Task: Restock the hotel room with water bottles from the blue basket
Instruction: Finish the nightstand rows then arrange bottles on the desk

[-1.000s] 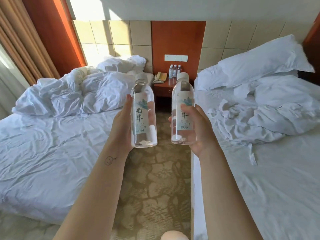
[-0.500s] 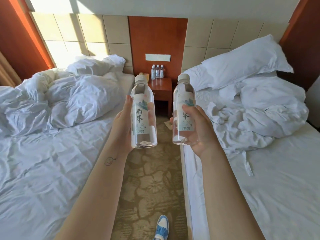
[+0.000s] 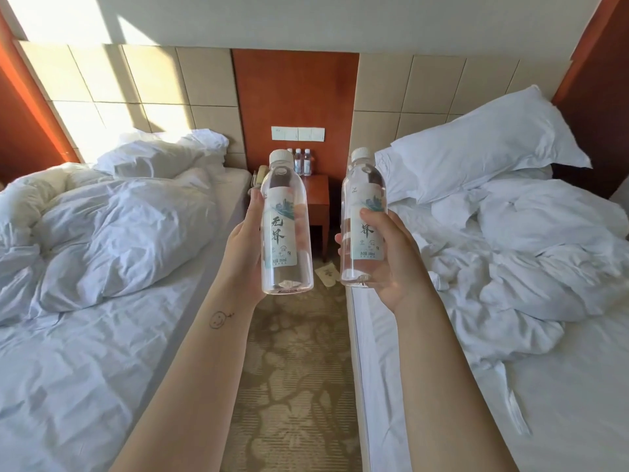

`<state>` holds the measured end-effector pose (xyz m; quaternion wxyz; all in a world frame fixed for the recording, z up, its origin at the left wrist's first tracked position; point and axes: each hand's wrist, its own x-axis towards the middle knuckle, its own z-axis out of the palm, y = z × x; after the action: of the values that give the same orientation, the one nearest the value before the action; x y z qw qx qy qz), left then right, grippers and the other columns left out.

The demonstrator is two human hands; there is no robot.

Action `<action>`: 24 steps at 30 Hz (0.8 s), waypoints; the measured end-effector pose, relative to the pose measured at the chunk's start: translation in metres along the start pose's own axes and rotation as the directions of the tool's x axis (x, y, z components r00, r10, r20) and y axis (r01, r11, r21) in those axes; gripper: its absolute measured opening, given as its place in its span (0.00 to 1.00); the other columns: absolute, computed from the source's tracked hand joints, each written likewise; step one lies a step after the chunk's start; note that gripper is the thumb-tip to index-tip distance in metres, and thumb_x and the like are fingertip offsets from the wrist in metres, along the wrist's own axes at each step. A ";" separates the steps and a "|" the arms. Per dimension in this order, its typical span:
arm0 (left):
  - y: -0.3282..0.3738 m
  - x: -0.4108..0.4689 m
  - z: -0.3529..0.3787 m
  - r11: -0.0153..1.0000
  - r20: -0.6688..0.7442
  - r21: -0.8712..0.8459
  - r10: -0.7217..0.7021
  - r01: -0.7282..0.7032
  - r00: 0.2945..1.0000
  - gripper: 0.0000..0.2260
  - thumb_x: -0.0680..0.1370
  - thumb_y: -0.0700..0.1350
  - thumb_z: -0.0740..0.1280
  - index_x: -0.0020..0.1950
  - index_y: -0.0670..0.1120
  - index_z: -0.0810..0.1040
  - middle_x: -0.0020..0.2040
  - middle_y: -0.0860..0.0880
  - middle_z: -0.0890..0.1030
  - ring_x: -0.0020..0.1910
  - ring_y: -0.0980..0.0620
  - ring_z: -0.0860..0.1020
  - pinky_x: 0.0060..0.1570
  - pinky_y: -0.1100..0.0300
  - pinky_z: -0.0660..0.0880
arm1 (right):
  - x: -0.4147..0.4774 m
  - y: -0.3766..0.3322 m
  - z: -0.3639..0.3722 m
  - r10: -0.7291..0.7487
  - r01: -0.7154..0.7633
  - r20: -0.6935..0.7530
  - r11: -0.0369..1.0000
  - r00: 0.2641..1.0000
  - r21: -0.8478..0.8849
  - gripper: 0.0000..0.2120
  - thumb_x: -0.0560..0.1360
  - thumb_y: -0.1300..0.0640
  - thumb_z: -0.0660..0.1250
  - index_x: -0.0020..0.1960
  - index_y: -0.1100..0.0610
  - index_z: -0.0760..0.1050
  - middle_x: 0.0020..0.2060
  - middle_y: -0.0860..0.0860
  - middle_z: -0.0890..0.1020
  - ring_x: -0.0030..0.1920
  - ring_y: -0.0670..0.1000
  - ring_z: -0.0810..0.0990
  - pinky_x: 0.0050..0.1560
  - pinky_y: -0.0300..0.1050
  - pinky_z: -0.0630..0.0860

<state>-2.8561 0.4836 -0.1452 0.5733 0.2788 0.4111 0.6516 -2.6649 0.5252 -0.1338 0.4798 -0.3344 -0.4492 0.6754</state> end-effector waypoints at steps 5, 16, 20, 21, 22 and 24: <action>-0.002 0.053 0.000 0.991 0.060 -0.124 -0.050 0.057 0.997 0.38 0.68 0.67 0.69 0.71 0.45 0.74 0.57 0.46 0.78 0.48 0.50 0.81 0.49 0.54 0.76 | 0.051 0.005 -0.010 0.032 -0.032 -0.014 0.999 0.999 0.014 0.24 0.68 0.50 0.72 0.62 0.55 0.73 0.42 0.55 0.85 0.42 0.55 0.85 0.42 0.51 0.80; 0.020 0.199 -0.020 0.991 0.092 -0.113 -0.066 0.077 0.994 0.34 0.69 0.66 0.68 0.67 0.45 0.76 0.54 0.47 0.80 0.46 0.51 0.82 0.44 0.55 0.78 | 0.190 0.014 -0.004 0.040 -0.038 -0.035 0.999 0.999 0.032 0.24 0.68 0.51 0.73 0.63 0.55 0.73 0.41 0.54 0.85 0.43 0.54 0.85 0.42 0.51 0.80; 0.043 0.264 -0.028 0.986 0.109 -0.149 -0.060 0.076 0.992 0.29 0.71 0.64 0.67 0.63 0.46 0.77 0.50 0.47 0.82 0.42 0.51 0.83 0.39 0.56 0.80 | 0.258 0.014 0.010 0.043 -0.041 -0.052 0.999 0.998 0.024 0.25 0.68 0.50 0.72 0.63 0.53 0.74 0.42 0.53 0.85 0.44 0.54 0.85 0.44 0.51 0.80; 0.050 0.283 -0.030 0.987 0.108 -0.139 -0.060 0.075 0.992 0.28 0.71 0.64 0.67 0.63 0.46 0.78 0.49 0.47 0.82 0.42 0.51 0.83 0.39 0.57 0.80 | 0.278 0.014 0.015 0.039 -0.038 -0.051 0.999 0.998 0.019 0.24 0.68 0.50 0.72 0.62 0.52 0.74 0.42 0.53 0.85 0.45 0.54 0.85 0.44 0.52 0.80; 0.055 0.299 -0.032 0.991 0.093 -0.117 -0.056 0.066 0.994 0.27 0.72 0.64 0.67 0.61 0.46 0.79 0.48 0.47 0.82 0.41 0.51 0.83 0.38 0.57 0.80 | 0.296 0.014 0.019 0.034 -0.033 -0.048 0.999 0.998 0.015 0.24 0.68 0.49 0.72 0.62 0.52 0.74 0.42 0.53 0.85 0.45 0.54 0.85 0.45 0.52 0.80; 0.066 0.334 -0.040 0.997 0.061 -0.075 -0.028 0.033 0.998 0.22 0.77 0.62 0.64 0.57 0.46 0.81 0.47 0.47 0.84 0.41 0.51 0.84 0.38 0.57 0.80 | 0.333 0.017 0.030 0.025 -0.025 -0.048 1.000 0.999 0.006 0.24 0.67 0.49 0.72 0.62 0.52 0.74 0.43 0.53 0.85 0.45 0.53 0.85 0.46 0.52 0.80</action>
<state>-2.9856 0.8004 -0.1452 0.6055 0.2696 0.3729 0.6493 -2.8019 0.8303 -0.1450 0.4827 -0.3549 -0.4316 0.6744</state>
